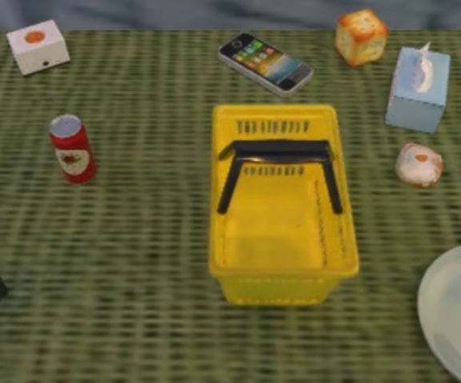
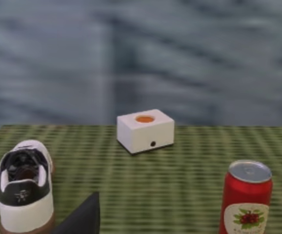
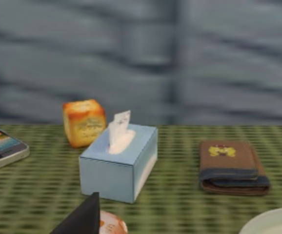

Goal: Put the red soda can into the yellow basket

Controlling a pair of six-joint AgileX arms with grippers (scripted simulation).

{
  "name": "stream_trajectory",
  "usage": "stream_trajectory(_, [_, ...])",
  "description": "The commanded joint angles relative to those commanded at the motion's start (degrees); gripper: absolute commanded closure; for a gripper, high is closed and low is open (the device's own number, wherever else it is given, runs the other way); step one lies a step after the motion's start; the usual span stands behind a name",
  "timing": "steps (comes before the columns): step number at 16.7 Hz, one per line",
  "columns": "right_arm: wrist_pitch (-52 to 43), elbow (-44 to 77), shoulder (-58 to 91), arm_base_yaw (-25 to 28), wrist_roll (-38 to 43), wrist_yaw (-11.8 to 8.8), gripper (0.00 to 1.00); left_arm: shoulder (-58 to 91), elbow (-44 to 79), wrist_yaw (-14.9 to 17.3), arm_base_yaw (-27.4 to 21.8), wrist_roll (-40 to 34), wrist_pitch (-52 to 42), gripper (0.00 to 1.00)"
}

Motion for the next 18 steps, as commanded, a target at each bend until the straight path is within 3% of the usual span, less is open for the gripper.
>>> stream_trajectory(4, [0.00,0.00,0.00,0.00,0.00,0.00,0.00,1.24,1.71,0.32,-0.49,0.64,-1.29,0.00])
stream_trajectory(9, [0.00,0.00,0.00,0.00,0.00,0.00,0.00,12.89,15.53,1.91,-3.34,5.48,-11.78,0.00])
stream_trajectory(18, [0.00,0.00,0.00,0.00,0.00,0.00,0.00,62.36,59.72,3.45,-8.21,19.52,-45.69,0.00])
